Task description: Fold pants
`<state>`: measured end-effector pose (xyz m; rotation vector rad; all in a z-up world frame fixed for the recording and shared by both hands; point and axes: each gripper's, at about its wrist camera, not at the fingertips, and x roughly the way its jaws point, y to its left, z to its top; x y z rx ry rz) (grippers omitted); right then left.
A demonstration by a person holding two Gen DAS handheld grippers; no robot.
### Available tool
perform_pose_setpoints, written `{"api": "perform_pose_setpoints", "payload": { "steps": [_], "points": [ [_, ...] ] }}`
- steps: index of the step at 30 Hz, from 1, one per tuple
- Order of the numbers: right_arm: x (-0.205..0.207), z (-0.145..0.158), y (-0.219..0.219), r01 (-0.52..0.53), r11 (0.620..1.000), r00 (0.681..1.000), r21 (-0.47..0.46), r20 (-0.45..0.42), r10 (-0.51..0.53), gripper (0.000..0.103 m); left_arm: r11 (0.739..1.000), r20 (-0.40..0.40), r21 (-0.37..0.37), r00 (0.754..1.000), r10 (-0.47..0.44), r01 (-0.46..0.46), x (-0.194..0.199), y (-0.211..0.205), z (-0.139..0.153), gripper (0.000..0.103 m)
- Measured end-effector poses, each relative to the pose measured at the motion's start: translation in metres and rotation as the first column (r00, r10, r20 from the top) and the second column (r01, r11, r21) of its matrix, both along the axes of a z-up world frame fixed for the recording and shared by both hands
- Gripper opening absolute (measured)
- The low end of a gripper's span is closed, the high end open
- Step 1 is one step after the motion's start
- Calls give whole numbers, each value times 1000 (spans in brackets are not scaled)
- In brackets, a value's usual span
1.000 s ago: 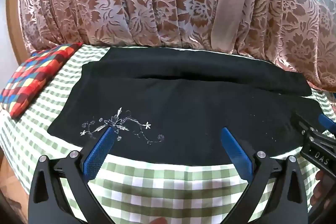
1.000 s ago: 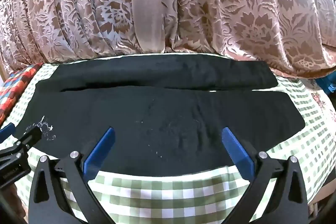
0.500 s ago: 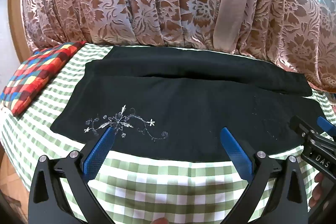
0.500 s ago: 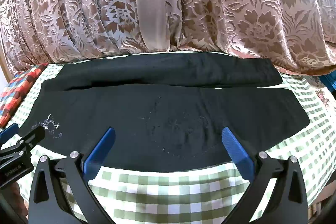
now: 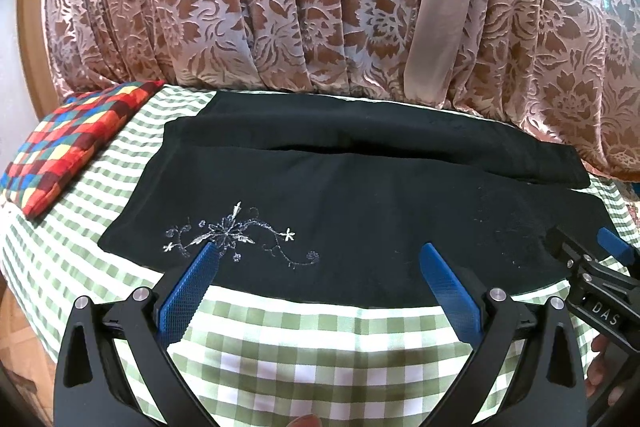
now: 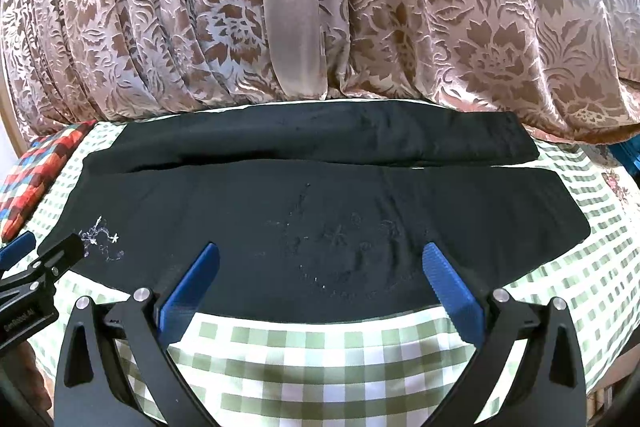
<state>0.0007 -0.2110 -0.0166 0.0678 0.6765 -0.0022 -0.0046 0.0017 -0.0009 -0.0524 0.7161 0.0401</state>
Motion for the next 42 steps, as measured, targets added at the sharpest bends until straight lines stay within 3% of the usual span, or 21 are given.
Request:
{"api": "perform_pose_setpoints", "payload": {
  "steps": [27, 42],
  "points": [
    [-3, -4, -2, -2, 1000, 1000, 13, -12, 2, 101, 1000, 31, -6, 1000, 0, 0, -9, 0, 14, 100],
    [1, -12, -8, -1, 999, 999, 51, -34, 3, 101, 1000, -24, -31, 1000, -4, 3, -2, 3, -1, 100]
  ]
}}
